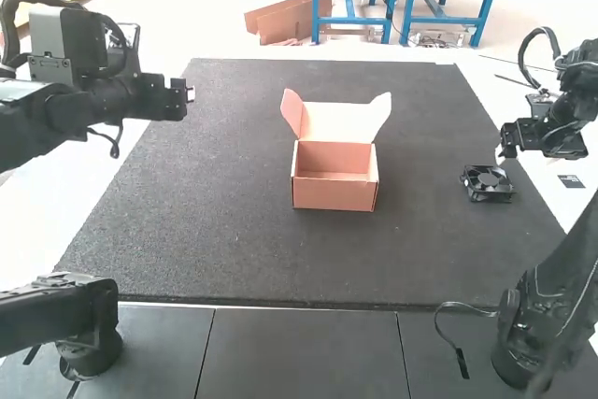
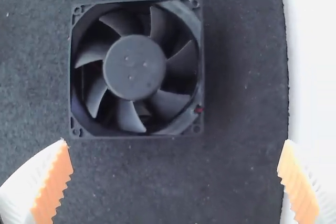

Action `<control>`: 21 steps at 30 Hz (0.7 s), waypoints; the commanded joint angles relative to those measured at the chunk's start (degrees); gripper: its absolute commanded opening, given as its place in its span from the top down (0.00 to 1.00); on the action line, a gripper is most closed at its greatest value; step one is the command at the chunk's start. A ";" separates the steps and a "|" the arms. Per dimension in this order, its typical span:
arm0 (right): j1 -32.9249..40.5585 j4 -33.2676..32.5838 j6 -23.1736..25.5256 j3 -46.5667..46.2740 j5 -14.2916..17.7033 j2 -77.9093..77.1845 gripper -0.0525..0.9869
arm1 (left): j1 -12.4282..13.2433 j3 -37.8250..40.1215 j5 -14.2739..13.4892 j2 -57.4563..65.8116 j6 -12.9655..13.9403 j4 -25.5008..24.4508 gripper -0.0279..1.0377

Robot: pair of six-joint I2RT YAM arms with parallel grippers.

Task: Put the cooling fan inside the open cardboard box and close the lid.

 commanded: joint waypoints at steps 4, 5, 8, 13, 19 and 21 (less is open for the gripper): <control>-2.88 1.54 -1.77 3.23 0.02 5.41 0.08 | 0.11 -0.93 -0.34 -0.73 -0.17 -0.16 0.07; -3.15 1.54 -1.86 3.67 0.02 6.47 0.08 | 0.02 -0.93 -0.34 -0.73 -0.17 -0.69 0.07; -4.29 1.45 -2.30 5.16 0.20 9.37 0.08 | -0.07 -0.84 -0.43 -0.73 -0.08 -1.74 0.07; -5.96 1.63 -2.83 8.06 -0.42 13.06 0.09 | 0.20 -0.84 -1.04 -0.82 -0.08 -3.06 0.06; -6.84 1.81 -3.88 10.35 -0.77 16.84 0.09 | 0.20 -0.76 -1.75 -0.99 -0.08 -2.53 0.06; -6.75 1.98 -3.97 10.79 -1.21 17.54 0.09 | 0.20 -0.67 -1.83 -0.99 -0.08 -2.45 0.07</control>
